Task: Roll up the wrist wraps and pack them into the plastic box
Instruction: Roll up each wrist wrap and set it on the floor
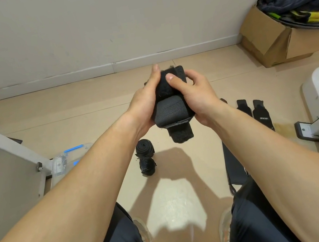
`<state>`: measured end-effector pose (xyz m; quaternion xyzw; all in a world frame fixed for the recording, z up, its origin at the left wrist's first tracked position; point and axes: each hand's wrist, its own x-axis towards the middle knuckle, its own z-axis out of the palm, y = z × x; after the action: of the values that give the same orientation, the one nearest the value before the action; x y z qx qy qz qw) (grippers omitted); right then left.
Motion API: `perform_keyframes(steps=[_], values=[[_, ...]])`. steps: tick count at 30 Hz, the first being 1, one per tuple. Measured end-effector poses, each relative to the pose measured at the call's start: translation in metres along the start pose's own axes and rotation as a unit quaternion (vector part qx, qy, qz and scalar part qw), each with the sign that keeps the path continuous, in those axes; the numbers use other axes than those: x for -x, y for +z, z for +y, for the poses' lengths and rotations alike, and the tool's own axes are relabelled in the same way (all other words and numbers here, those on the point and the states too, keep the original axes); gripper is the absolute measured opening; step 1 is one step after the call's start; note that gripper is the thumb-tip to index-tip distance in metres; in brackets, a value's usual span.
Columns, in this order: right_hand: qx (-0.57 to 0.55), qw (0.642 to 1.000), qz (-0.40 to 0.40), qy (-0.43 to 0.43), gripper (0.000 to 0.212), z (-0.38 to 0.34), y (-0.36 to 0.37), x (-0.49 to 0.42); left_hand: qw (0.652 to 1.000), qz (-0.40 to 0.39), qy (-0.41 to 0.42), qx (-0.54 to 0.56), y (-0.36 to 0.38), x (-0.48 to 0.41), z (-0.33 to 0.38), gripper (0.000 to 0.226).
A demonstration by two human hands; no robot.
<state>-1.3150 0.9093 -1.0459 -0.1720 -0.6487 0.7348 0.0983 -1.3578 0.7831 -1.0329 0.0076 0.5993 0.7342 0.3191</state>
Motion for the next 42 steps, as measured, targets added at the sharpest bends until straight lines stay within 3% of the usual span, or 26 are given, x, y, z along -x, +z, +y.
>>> perform_keyframes(steps=[8,15,20,25,31,36,42], values=[[-0.002,1.000,-0.030,0.004,0.036,0.002,0.002,0.004,1.000,0.011,0.013,0.026,-0.008,0.000,0.003,0.041],[-0.001,0.999,-0.024,0.043,0.047,0.003,0.004,0.006,0.996,0.056,0.029,0.066,-0.021,-0.004,0.007,0.048],[0.014,0.999,-0.028,0.018,0.015,0.006,0.000,0.002,0.986,0.101,0.057,0.122,-0.036,-0.009,0.014,0.045],[0.077,0.996,-0.045,-0.011,0.011,0.010,0.001,0.001,0.984,0.105,0.060,0.129,-0.043,-0.009,0.019,0.043],[0.121,0.990,-0.071,0.025,0.032,0.007,0.001,0.006,0.983,0.119,0.058,0.131,-0.045,-0.008,0.019,0.046],[0.188,0.978,-0.079,0.041,0.028,0.006,0.001,0.008,0.982,0.134,0.070,0.110,-0.045,-0.010,0.018,0.031],[0.147,0.985,-0.071,0.055,0.031,-0.004,-0.006,0.008,0.977,0.179,0.108,0.049,-0.052,-0.014,0.020,0.033]])
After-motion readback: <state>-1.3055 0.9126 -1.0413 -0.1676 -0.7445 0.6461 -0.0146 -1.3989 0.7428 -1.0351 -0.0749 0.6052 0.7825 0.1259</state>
